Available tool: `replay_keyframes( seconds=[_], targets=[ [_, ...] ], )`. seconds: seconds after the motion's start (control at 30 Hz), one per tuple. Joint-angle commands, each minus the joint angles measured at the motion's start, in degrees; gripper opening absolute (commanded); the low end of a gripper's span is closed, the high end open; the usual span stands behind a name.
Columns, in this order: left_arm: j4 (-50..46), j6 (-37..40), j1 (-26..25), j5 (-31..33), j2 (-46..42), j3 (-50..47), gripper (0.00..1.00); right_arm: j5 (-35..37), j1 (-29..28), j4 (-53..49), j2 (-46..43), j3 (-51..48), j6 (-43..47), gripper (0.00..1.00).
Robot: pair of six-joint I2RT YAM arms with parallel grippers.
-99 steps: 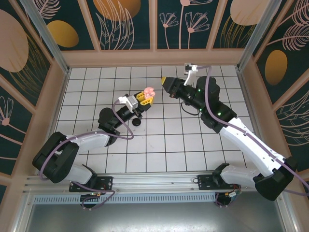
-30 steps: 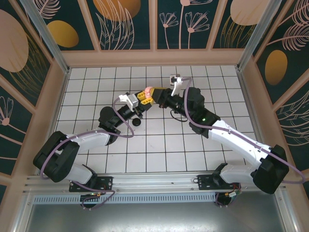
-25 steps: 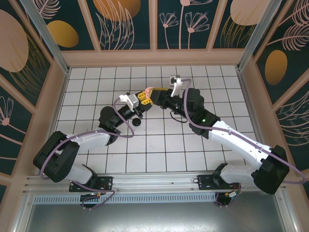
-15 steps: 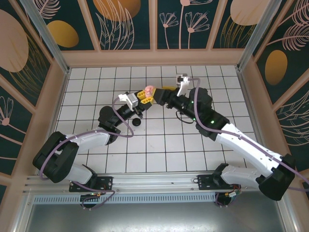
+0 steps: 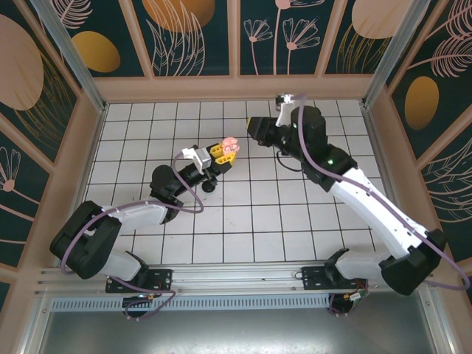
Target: Insert the wireless bluetooth earbuds into the charging case
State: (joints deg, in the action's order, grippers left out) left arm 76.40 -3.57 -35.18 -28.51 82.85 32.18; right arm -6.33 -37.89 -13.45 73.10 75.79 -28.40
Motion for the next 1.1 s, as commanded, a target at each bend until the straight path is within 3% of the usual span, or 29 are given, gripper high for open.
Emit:
replay_keyframes(
  seconds=[0.0, 0.23, 0.5, 0.8, 1.07],
  targets=[
    [0.59, -1.33, -0.26, -2.45, -0.55, -0.79, 0.0, -3.62, 0.79, -8.96, 4.14, 6.61, 3.35, 0.17],
    [0.55, -2.33, -0.32, -3.79, 0.36, -0.68, 0.0, -7.18, 1.4, -18.08, 14.0, 16.53, 7.08, 0.14],
    [-1.51, -2.92, -0.26, -4.23, 1.04, 0.8, 0.0, -11.45, 0.39, -23.48, 18.88, 19.98, 10.57, 0.1],
    [-2.22, -5.01, -0.32, -2.06, 2.22, 2.75, 0.0, -11.14, -3.59, -22.19, 8.98, 7.39, 10.17, 0.02],
    [-1.34, -6.44, -0.24, -1.52, 3.06, 3.4, 0.0, -8.09, -0.46, -16.59, -1.0, -1.21, 4.39, 0.03]
  ],
)
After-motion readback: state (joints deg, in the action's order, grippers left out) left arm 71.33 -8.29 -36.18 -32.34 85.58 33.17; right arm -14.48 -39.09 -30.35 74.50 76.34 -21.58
